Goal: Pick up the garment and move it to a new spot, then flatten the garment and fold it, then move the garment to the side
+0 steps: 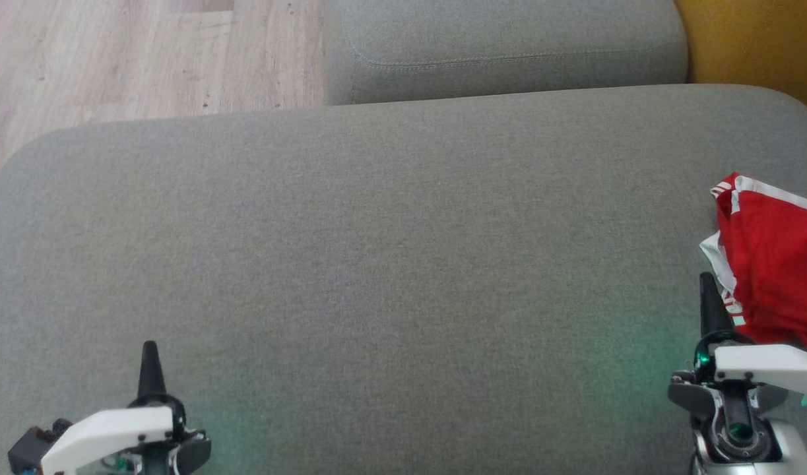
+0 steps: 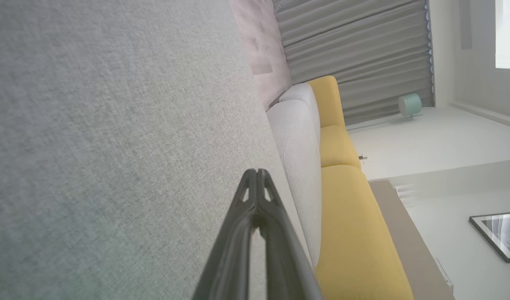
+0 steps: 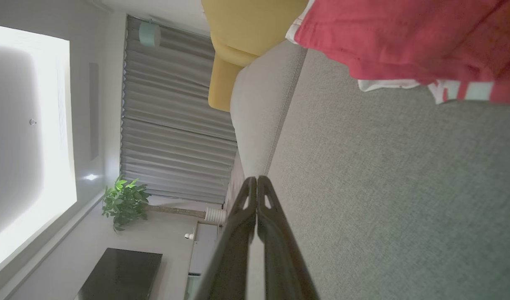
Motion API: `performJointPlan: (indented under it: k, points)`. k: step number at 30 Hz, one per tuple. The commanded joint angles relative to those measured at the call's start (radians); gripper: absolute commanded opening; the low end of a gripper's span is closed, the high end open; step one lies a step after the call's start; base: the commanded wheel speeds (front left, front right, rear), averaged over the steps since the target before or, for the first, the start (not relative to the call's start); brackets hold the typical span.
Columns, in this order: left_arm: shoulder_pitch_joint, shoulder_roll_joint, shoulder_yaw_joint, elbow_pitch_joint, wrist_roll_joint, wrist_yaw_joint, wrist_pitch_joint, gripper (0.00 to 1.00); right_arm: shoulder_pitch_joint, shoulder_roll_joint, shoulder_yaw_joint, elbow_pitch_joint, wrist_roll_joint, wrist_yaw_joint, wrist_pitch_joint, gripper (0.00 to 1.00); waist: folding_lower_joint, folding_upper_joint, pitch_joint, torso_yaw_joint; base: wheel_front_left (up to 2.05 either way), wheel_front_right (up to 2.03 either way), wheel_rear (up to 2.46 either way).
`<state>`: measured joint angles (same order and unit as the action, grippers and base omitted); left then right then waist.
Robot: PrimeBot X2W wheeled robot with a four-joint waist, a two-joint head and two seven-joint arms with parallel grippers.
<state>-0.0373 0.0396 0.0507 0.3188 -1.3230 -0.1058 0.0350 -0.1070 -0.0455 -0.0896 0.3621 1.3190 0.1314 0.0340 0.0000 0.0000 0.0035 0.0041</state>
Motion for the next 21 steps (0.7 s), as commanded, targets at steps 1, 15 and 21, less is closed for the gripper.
performJointPlan:
  k: [1, 15, 21]
  points:
    - [-0.052, 0.009, 0.034, -0.037, -0.024, -0.008, 0.007, 0.0, -0.021, -0.004, 0.01, -0.046, 0.027, -0.001, 0.009, 0.0, 0.0, 0.0, 0.0, 0.0, 0.0, 0.0, 0.0]
    - [-0.063, 0.01, 0.051, -0.058, -0.177, -0.018, 0.048, 0.0, -0.009, -0.005, -0.01, -0.088, 0.181, -0.001, 0.05, 0.0, 0.0, 0.0, 0.0, -0.002, 0.0, 0.0, 0.0]
    - [-0.068, 0.01, 0.058, -0.067, -0.243, -0.022, 0.066, 0.0, -0.004, -0.005, -0.019, -0.106, 0.246, -0.001, 0.068, 0.0, 0.0, 0.0, 0.0, -0.003, 0.0, 0.0, 0.0]
